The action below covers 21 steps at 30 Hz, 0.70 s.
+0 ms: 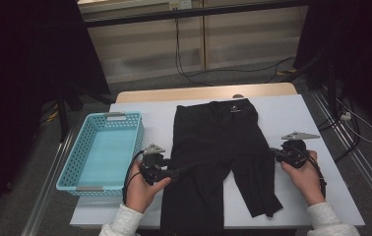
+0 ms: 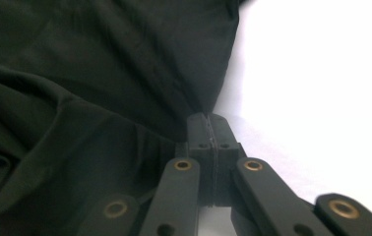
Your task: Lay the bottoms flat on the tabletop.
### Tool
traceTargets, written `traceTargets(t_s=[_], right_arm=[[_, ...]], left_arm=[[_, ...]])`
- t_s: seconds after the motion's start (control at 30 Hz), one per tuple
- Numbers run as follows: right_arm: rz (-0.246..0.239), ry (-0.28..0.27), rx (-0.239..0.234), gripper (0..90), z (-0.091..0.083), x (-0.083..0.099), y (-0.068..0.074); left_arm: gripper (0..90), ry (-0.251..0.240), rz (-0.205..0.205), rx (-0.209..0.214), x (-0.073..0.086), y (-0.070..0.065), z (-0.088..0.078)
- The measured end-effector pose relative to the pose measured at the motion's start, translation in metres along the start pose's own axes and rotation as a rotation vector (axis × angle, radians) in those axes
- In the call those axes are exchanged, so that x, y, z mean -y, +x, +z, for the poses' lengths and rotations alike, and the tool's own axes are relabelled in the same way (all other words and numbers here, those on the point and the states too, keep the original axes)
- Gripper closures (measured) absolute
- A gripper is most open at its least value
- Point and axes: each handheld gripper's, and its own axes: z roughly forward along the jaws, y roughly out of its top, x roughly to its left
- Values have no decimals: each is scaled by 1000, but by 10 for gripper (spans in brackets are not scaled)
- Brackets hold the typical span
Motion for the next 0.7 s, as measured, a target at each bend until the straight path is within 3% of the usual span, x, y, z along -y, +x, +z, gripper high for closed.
traceTargets(t_s=[0.17,0.23,0.37,0.5,0.7], right_arm=[[32,3,8,900,-2,4,-7],[7,-4,20,898,-3,3,-7],[3,-4,27,899,-1,3,-9],[-8,9,-12,899,1,1,1],[-91,39,-89,898,9,-2,22]], left_arm=[[225,-3,8,3,-1,-4,1],[225,0,12,4,-1,-4,2],[225,-4,-1,-5,0,-2,3],[225,7,7,-6,0,-1,2],[225,3,2,-5,0,-2,3]])
